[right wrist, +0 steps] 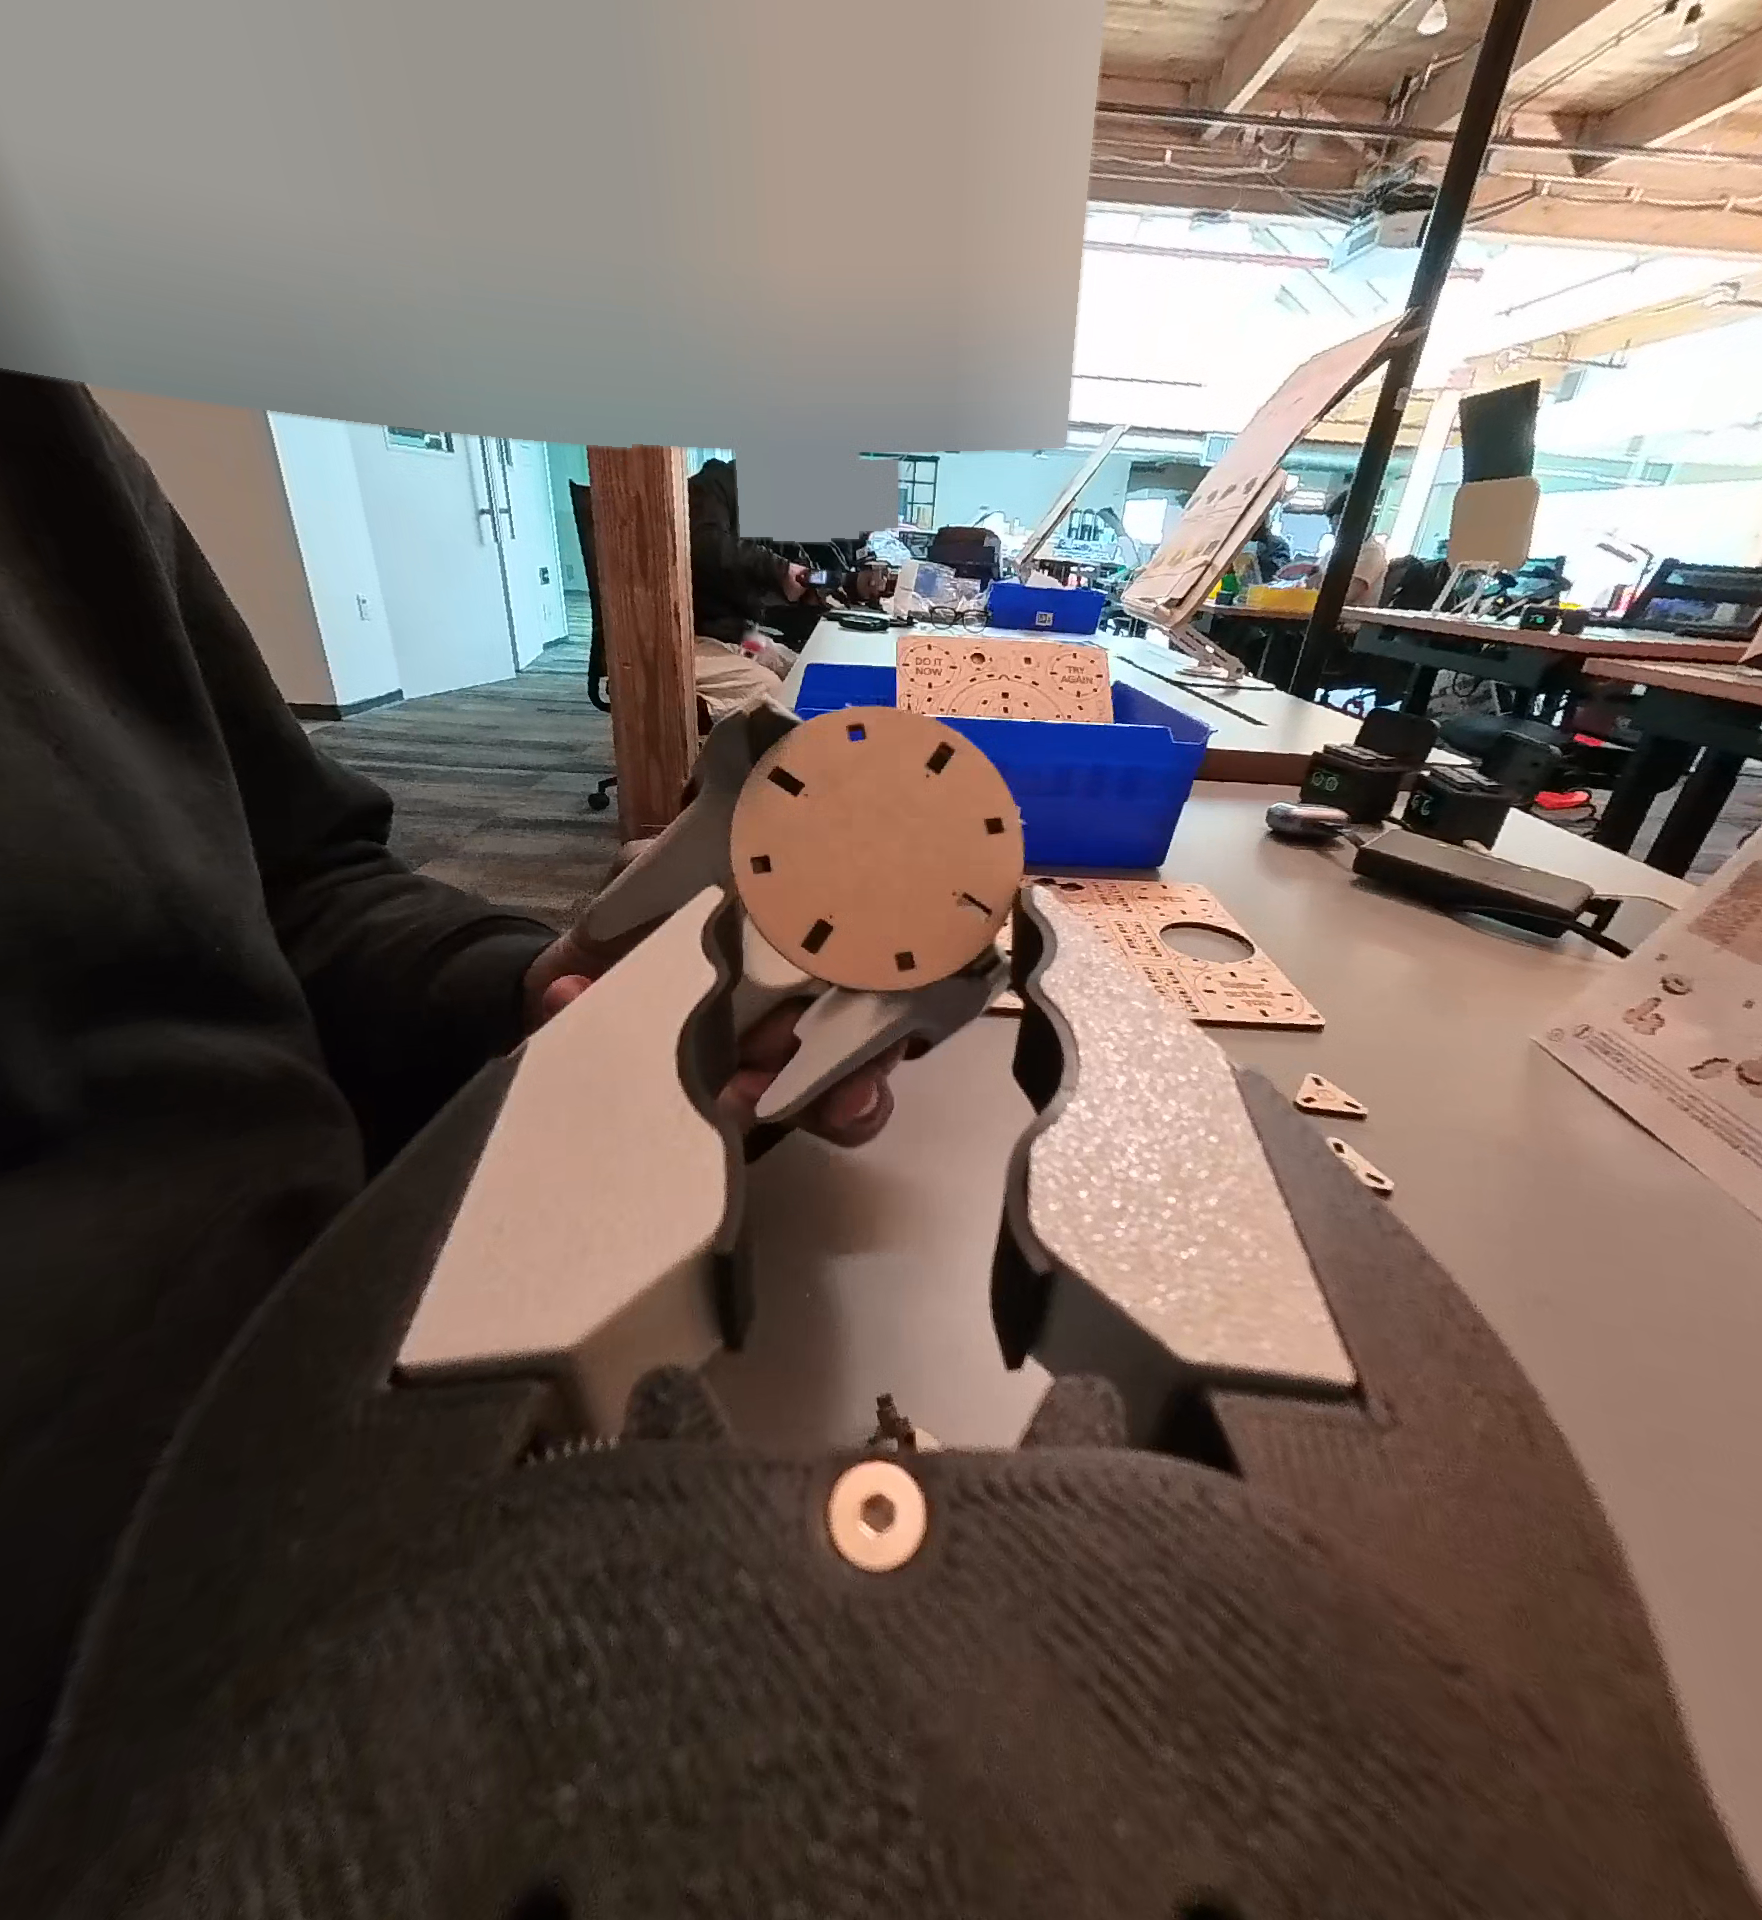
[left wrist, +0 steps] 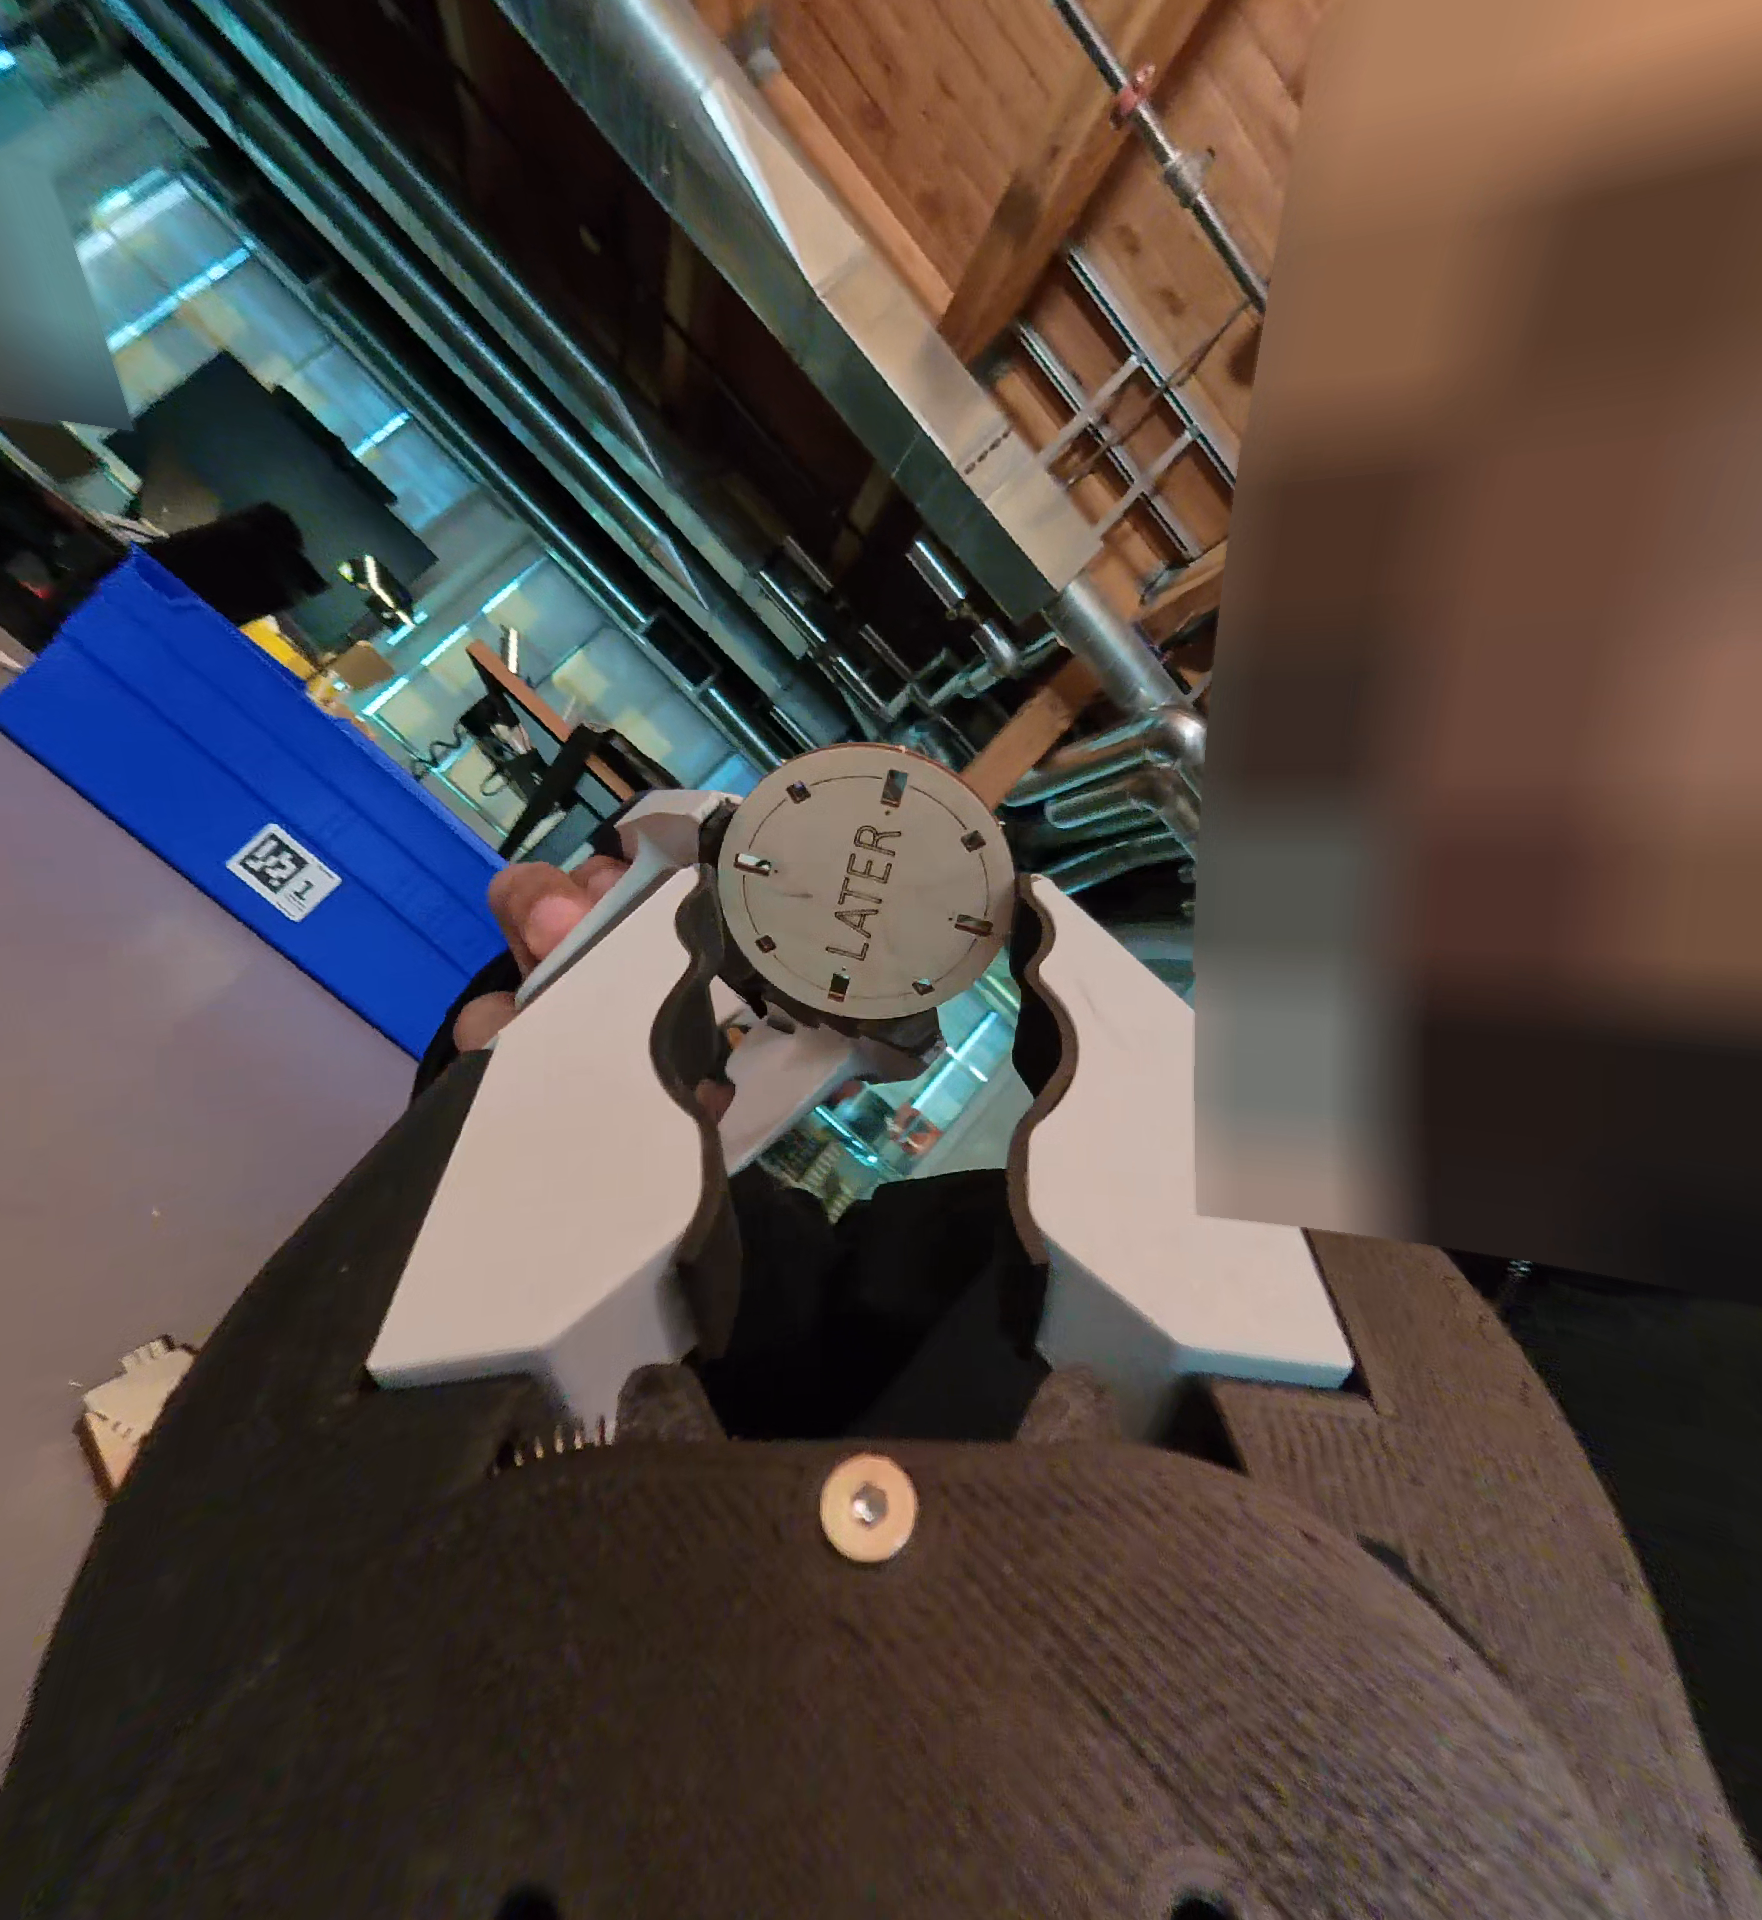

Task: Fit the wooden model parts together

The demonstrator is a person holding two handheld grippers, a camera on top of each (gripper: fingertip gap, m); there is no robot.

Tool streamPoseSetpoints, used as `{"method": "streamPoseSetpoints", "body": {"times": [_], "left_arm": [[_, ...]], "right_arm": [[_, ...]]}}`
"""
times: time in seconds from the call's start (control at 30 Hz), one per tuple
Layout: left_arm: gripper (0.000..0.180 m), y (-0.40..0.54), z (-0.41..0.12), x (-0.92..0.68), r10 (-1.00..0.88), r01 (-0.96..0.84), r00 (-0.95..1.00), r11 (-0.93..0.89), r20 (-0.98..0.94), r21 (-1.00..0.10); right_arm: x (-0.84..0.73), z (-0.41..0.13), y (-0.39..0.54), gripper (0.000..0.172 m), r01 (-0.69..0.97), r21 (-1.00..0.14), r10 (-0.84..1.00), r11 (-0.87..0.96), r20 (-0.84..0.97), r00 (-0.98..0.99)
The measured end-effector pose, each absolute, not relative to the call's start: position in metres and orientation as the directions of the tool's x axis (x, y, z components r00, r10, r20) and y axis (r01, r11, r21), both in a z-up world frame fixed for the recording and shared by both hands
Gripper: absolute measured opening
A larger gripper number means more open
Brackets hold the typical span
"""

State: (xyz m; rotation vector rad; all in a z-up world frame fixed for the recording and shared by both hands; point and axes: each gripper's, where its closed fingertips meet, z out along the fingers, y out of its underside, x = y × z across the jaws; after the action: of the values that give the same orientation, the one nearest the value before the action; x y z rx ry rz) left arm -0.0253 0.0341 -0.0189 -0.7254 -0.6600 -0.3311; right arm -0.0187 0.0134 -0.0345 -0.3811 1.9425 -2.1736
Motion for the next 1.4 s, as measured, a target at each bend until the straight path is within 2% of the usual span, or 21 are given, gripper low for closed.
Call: {"method": "streamPoseSetpoints", "body": {"times": [0.03,0.2,0.33,0.43,0.53,0.6,0.67,0.87,1.03,1.4], "left_arm": [[0.056,0.034,-0.019,-0.025,-0.041,0.48,0.757,0.712,0.652,-0.512],[0.056,0.03,-0.023,-0.03,0.047,0.437,0.756,0.707,0.653,-0.556],[0.056,0.019,-0.038,-0.043,0.291,0.373,0.715,0.609,0.635,-0.7],[0.055,0.011,-0.066,-0.054,0.541,0.399,0.624,0.4,0.564,-0.825],[0.056,0.004,-0.1,-0.05,0.731,0.487,0.557,0.097,0.394,-0.868],[0.056,-0.003,-0.122,-0.043,0.811,0.521,0.54,-0.11,0.227,-0.846],[0.057,-0.005,-0.136,-0.038,0.836,0.545,0.536,-0.241,0.113,-0.803],[0.058,0.007,-0.173,-0.023,0.805,0.63,0.592,-0.435,0.036,-0.643],[0.057,0.012,-0.177,-0.022,0.796,0.638,0.604,-0.454,0.039,-0.622],[0.057,0.014,-0.184,-0.023,0.778,0.625,0.628,-0.512,-0.01,-0.589]], "right_arm": [[-0.019,-0.035,0.013,0.051,-0.019,-0.993,-0.32,-0.115,0.055,-0.946],[-0.024,-0.038,0.012,0.054,-0.038,-0.995,-0.302,-0.089,0.063,-0.951],[-0.04,-0.035,0.017,0.063,-0.033,-0.997,-0.265,-0.076,0.052,-0.963],[-0.059,-0.035,0.022,0.065,0.079,-0.996,-0.263,-0.031,-0.068,-0.962],[-0.087,-0.044,0.028,0.055,0.166,-0.986,-0.204,0.028,-0.168,-0.964],[-0.096,-0.058,0.032,0.049,0.178,-0.979,-0.186,0.104,-0.195,-0.963],[-0.095,-0.071,0.035,0.04,0.157,-0.971,-0.2,0.179,-0.192,-0.961],[-0.056,-0.123,0.033,0.022,-0.059,-0.91,-0.314,0.41,-0.081,-0.946],[-0.036,-0.151,0.031,0.02,-0.149,-0.853,-0.375,0.501,-0.059,-0.925],[-0.037,-0.168,0.031,0.019,-0.261,-0.794,-0.375,0.55,0.045,-0.926]]}}
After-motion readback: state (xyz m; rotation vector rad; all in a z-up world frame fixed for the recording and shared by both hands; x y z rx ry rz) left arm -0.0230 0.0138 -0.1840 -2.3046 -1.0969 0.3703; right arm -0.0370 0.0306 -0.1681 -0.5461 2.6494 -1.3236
